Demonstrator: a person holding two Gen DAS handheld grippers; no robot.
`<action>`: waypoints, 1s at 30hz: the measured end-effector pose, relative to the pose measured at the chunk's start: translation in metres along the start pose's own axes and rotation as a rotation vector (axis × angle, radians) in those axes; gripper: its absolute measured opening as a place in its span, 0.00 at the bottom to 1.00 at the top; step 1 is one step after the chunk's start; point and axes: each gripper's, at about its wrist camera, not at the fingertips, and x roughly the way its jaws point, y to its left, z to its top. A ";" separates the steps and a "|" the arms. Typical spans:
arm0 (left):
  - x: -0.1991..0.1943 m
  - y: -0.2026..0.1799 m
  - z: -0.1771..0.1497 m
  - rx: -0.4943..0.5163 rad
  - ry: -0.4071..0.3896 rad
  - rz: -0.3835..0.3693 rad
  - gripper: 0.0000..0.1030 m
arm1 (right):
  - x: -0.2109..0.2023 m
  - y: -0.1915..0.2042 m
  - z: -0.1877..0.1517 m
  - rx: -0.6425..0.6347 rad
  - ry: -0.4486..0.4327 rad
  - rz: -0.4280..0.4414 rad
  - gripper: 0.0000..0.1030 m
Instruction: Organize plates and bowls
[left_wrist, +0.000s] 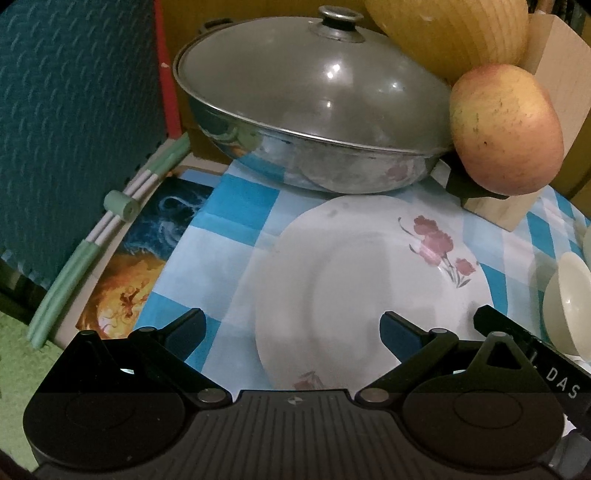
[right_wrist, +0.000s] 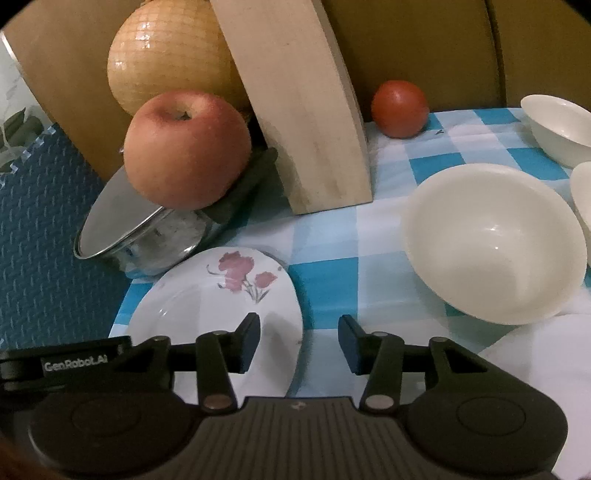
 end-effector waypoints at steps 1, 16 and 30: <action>0.001 0.000 0.000 0.001 0.002 -0.003 0.99 | 0.000 0.001 0.000 -0.004 0.000 0.004 0.43; 0.011 -0.010 -0.001 0.022 0.025 -0.021 0.98 | 0.004 -0.001 0.001 0.022 0.019 0.067 0.44; 0.003 -0.016 -0.008 0.081 0.026 -0.022 0.91 | -0.001 0.001 -0.006 0.049 0.068 0.116 0.35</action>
